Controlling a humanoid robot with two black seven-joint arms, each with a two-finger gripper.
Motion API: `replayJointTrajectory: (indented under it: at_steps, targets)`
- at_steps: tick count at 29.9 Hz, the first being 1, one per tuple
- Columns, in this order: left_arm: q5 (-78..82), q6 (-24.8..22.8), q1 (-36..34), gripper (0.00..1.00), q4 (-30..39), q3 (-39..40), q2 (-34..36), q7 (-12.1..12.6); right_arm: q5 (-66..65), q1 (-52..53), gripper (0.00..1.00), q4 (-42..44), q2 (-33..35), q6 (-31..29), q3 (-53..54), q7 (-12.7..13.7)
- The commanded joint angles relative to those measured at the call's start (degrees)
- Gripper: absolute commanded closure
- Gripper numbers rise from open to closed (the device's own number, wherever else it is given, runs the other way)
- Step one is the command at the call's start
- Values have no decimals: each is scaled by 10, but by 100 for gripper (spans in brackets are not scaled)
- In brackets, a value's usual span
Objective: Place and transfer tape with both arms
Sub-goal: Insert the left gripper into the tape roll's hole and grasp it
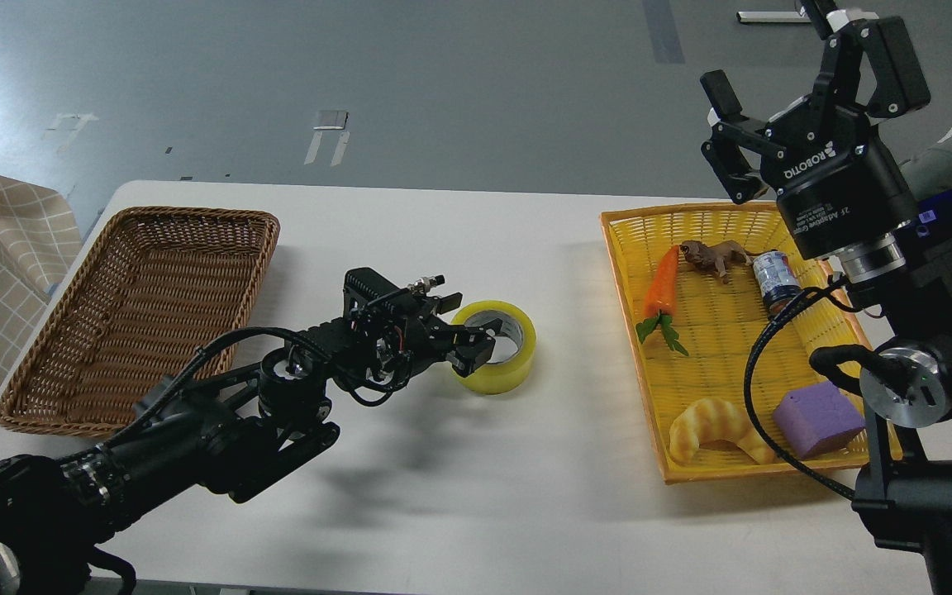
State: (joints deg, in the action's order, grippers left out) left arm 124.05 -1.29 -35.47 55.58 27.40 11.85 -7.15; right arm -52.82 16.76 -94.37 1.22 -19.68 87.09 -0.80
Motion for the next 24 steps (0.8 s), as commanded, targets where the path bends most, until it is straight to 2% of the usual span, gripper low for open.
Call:
replayJointTrajectory:
  at_steps: [1, 3, 5, 8, 20, 24]
  targets:
    - [-1, 0, 0, 31, 0, -1, 0, -1, 0, -1, 0, 1, 4, 0, 0, 0]
    - [-2, -2, -1, 44, -2, -2, 0, -1, 0, -5, 0, 1, 4, 0, 0, 0]
    - [-4, -8, -2, 53, -2, -7, 3, -1, 0, -7, 0, 1, 4, 0, 0, 0]
    - [-6, -10, -1, 59, -2, -10, 7, -2, 0, -9, 0, 1, 4, 0, 0, 0]
    - [-6, -10, -1, 59, -2, -14, 9, -1, 0, -14, 0, 1, 4, 2, 1, 0]
    - [-6, -10, -1, 66, -2, -14, 11, -1, 0, -14, 0, 1, 4, 13, 1, 0]
